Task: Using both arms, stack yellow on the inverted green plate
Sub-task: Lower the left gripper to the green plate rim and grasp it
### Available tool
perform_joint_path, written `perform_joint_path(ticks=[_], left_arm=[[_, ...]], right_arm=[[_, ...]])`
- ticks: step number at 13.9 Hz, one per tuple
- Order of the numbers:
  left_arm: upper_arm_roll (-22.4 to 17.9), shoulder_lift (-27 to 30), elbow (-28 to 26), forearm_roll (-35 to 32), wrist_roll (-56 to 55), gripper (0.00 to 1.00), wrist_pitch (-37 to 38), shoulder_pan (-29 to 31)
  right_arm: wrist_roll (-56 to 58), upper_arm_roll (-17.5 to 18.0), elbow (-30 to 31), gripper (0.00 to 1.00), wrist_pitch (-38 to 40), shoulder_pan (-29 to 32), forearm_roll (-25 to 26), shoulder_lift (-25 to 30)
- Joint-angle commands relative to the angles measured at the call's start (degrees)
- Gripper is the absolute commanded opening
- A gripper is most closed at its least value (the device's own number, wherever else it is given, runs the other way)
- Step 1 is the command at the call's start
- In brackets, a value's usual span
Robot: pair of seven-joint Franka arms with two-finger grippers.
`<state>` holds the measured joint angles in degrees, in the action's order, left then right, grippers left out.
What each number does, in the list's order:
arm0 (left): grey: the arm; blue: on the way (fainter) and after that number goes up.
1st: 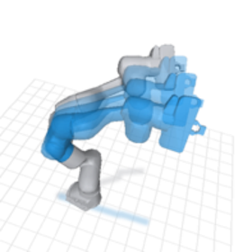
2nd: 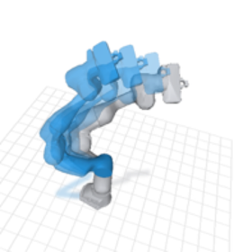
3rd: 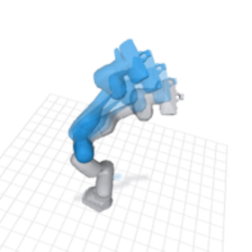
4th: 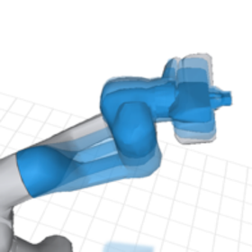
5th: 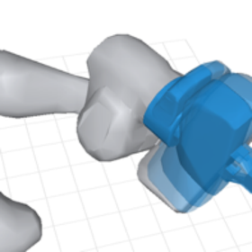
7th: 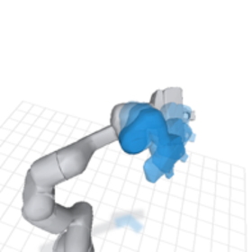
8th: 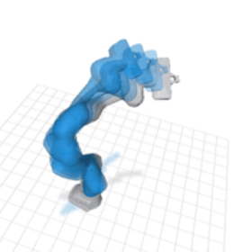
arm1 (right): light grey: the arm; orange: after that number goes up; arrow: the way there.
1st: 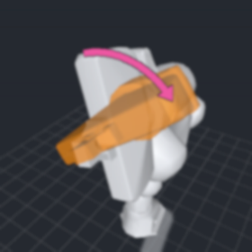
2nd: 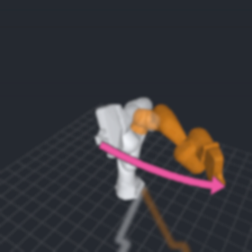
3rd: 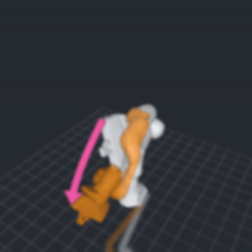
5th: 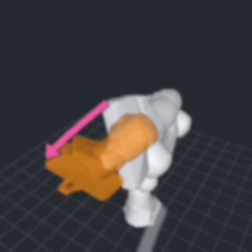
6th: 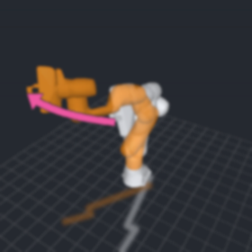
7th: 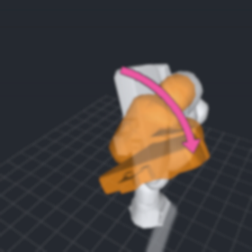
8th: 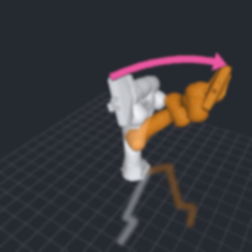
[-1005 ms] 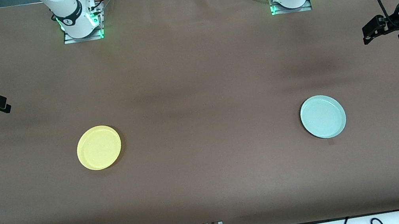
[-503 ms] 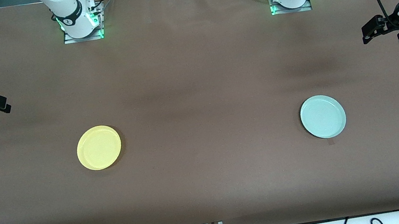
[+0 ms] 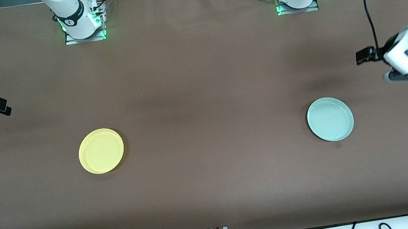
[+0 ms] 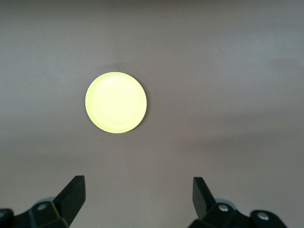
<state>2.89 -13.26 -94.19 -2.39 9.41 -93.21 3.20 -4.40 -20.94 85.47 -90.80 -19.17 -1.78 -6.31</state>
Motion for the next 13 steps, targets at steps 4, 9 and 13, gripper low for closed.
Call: perform_joint_path(ticks=[4, 9, 13], left_arm=[[0.3, -15.8, 6.3, -1.7, 21.9, 1.00, -15.4, 4.3], [0.3, -21.7, 0.2, -1.7, 25.8, 1.00, -31.3, 5.6], [0.3, -25.8, -1.0, -1.7, 26.3, 1.00, -37.0, 5.6]], right_arm=[[-1.0, 0.2, -0.7, 1.00, 0.9, -0.2, 0.6, 0.1], [-1.0, 0.2, -0.7, 1.00, 0.9, -0.1, 0.7, 0.1], [-1.0, 0.2, -0.7, 1.00, 0.9, -0.2, 0.6, 0.1]])
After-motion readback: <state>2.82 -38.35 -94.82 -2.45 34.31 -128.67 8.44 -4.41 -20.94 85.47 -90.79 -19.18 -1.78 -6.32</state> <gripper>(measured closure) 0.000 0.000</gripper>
